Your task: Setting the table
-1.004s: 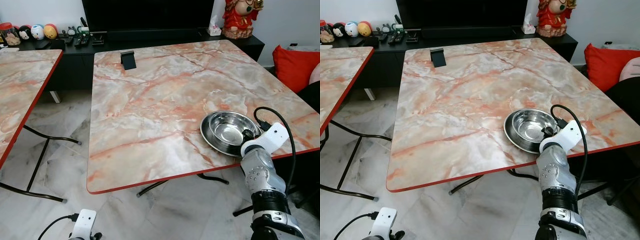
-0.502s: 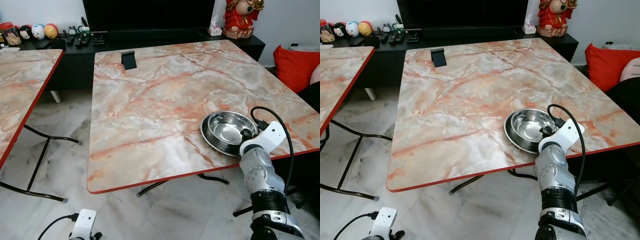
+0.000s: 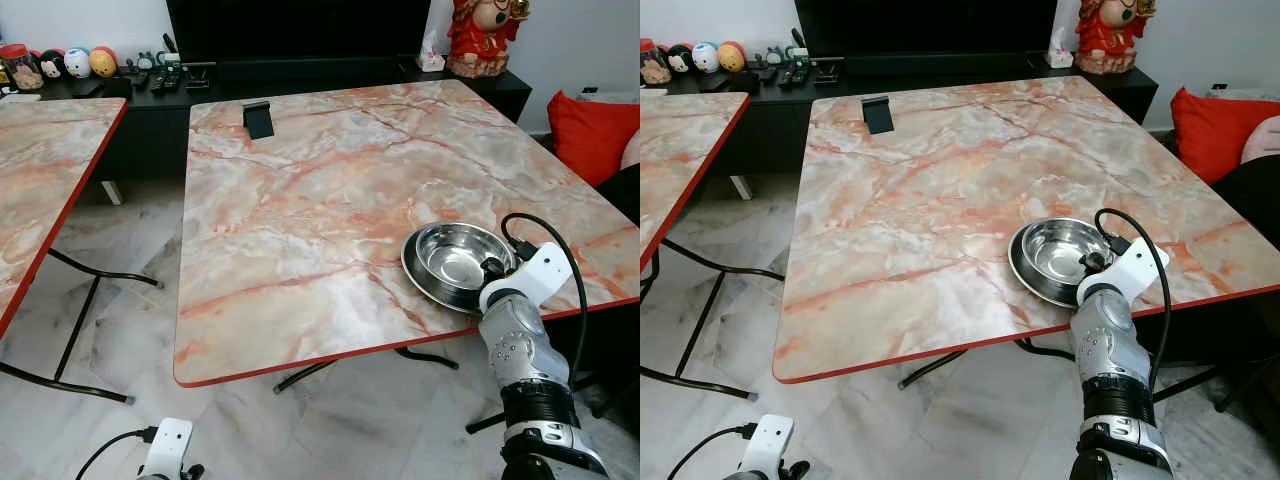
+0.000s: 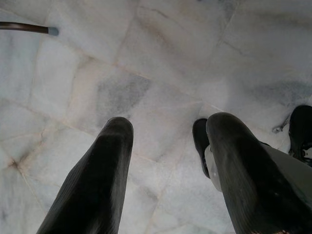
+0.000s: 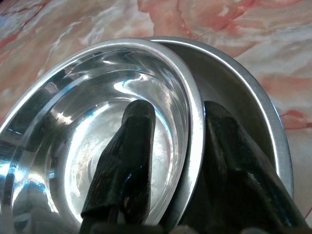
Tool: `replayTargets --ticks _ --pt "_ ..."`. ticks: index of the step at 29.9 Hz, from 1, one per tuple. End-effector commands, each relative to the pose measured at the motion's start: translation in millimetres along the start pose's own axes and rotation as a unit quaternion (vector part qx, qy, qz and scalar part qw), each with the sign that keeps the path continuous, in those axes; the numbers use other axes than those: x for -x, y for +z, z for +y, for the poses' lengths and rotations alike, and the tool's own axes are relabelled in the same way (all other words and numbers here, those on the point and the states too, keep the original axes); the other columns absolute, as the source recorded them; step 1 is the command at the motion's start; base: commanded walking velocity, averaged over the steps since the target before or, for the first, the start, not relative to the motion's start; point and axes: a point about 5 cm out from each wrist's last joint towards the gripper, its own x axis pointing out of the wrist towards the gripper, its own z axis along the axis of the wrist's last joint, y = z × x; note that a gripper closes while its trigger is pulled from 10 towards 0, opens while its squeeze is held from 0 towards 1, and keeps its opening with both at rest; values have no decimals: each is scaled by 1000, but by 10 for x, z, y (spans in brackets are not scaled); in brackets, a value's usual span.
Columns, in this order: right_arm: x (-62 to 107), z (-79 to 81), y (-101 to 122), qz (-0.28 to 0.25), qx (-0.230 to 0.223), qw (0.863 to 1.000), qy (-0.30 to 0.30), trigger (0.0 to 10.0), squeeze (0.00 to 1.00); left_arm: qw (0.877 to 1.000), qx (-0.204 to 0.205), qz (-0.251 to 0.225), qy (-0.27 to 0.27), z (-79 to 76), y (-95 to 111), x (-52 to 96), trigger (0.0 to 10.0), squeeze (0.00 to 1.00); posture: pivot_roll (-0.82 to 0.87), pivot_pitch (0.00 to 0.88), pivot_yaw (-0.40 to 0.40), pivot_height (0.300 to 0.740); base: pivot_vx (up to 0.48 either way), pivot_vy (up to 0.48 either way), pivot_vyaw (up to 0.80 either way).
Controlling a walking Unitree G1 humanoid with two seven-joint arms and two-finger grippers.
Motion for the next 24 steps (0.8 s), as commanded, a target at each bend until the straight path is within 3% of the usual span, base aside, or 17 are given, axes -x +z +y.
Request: replayTargets --ticks 1,2,4,6,7,8,18,20,22,24 --pt "-1 18 64 -8 4 1000 2 10000 0 1000 1 1 3 27 -16 7 10000 0 22 0 10 740 0 0 0" --pt "34 2 87 -19 1 999 -26 10000 1000 1000 4 -1 2 27 -6 5 10000 0 25 0 15 740 0 0 0" --pt "90 -40 133 -37 -9 997 -70 10000 1000 1000 7 -4 2 29 9 3 10000 0 25 0 15 740 0 0 0" --pt "91 -39 143 -38 -9 997 -70 10000 725 1000 6 -4 3 30 10 4 10000 0 25 0 15 740 0 0 0" --pt "91 -39 143 -38 -9 997 -70 10000 725 1000 6 -4 3 30 10 4 10000 0 25 0 15 740 0 0 0" --pt "93 -33 153 -40 -9 997 -70 10000 0 1000 6 -4 3 30 10 4 10000 0 25 0 15 740 0 0 0" --pt "136 -5 195 -55 -2 996 -74 10000 0 1000 7 -5 2 25 12 3 10000 0 23 0 13 740 0 0 0" --pt "161 0 248 -83 19 994 -72 10000 0 1000 7 -5 3 24 13 2 10000 0 23 0 13 740 0 0 0" --pt "240 7 370 -153 61 984 -64 10000 0 1000 7 -6 4 25 12 3 10000 0 24 0 11 740 0 0 0" --pt "320 56 449 -204 68 976 -29 10000 0 1000 7 -7 5 26 13 3 10000 0 24 0 11 740 0 0 0"
